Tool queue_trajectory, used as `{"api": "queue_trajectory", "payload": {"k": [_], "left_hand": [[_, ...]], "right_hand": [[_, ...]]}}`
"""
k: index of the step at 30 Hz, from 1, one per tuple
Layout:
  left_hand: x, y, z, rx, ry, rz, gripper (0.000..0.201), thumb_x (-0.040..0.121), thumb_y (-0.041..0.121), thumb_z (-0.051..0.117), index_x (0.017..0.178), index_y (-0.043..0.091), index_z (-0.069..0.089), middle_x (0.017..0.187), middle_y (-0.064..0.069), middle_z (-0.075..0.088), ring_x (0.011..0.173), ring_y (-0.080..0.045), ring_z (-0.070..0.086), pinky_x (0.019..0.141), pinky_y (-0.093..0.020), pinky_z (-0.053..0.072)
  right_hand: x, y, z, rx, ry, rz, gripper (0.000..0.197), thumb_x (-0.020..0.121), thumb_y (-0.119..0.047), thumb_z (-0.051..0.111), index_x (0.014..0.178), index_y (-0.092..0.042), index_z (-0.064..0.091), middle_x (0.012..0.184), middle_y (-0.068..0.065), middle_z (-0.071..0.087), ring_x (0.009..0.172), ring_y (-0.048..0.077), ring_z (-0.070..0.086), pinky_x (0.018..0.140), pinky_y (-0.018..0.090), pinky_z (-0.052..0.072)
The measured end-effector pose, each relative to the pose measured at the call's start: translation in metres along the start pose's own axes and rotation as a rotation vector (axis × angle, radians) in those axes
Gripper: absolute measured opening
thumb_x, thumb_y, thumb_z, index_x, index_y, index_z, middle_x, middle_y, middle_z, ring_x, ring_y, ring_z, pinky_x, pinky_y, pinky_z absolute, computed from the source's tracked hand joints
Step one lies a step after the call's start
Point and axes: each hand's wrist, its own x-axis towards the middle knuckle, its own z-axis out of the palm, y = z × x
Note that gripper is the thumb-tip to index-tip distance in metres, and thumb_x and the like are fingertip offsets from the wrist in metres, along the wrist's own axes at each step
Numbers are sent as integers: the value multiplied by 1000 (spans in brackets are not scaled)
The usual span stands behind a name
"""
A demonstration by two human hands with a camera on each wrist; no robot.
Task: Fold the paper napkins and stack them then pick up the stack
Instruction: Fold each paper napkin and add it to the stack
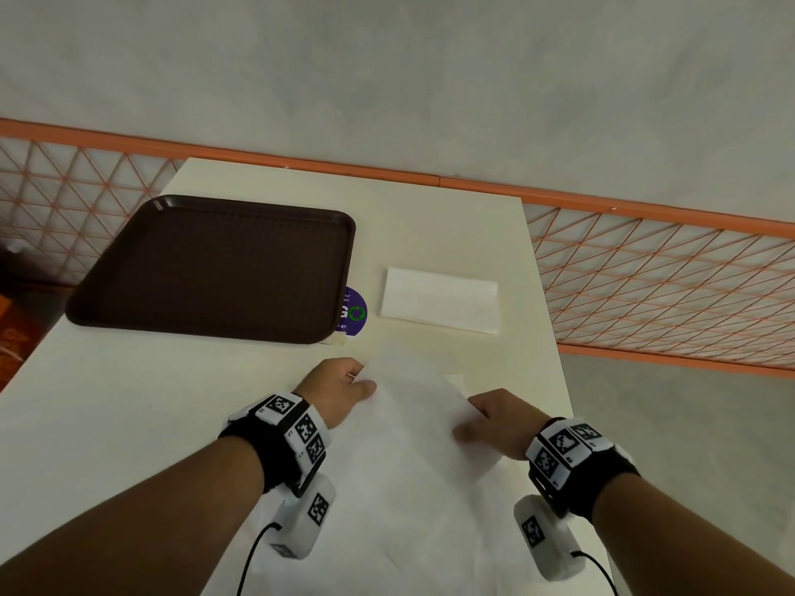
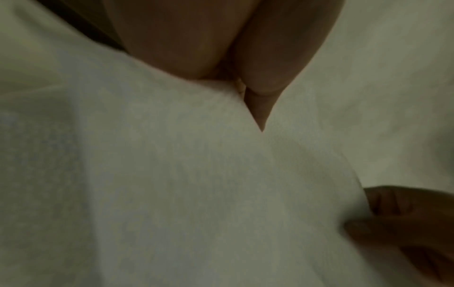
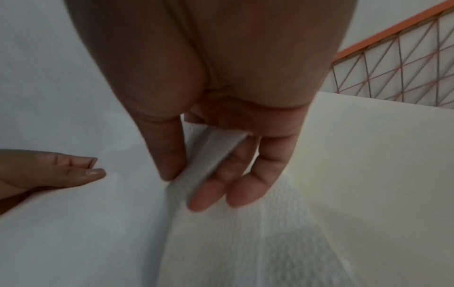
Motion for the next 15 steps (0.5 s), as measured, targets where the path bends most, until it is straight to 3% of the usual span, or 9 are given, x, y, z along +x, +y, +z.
{"api": "queue_trajectory", "payload": {"k": [2,5,9,12,15], "left_hand": [[1,-7,3,-7,-21,-16,13,89,18,63,99,10,67,95,-5,72,88,-24,68,88,-39,54],[1,-15,2,12,-48,-35,16,87,15,65,101,9,67,97,-6,73,90,-24,69,89,-42,54],[1,-16,-4,-41,-58,-43,22,85,9,68,107,10,68,101,-4,73,95,-22,69,93,-43,53],[1,-18,-6,-54,-55,-51,24,85,8,68,108,11,68,103,-4,73,97,-22,68,94,-42,52],[3,-23,-5,-70,-24,-84,19,85,12,67,105,11,69,100,-4,73,94,-23,69,90,-39,54]], "right_hand": [[4,-1,2,-11,106,6,17,82,-18,69,68,-23,61,76,-1,64,74,19,62,61,22,46],[7,-10,1,-106,229,-40,12,84,-17,65,72,-19,61,74,-1,60,72,19,56,53,18,40],[10,-19,-2,-132,269,-107,10,86,-18,60,77,-21,62,77,2,62,74,22,59,60,25,44],[12,-17,-3,-84,303,-93,2,86,-20,63,87,-22,64,82,-1,63,76,20,58,60,23,42],[14,-4,3,106,336,-24,17,83,-25,70,98,-18,65,85,-2,65,75,17,60,62,23,48]]}}
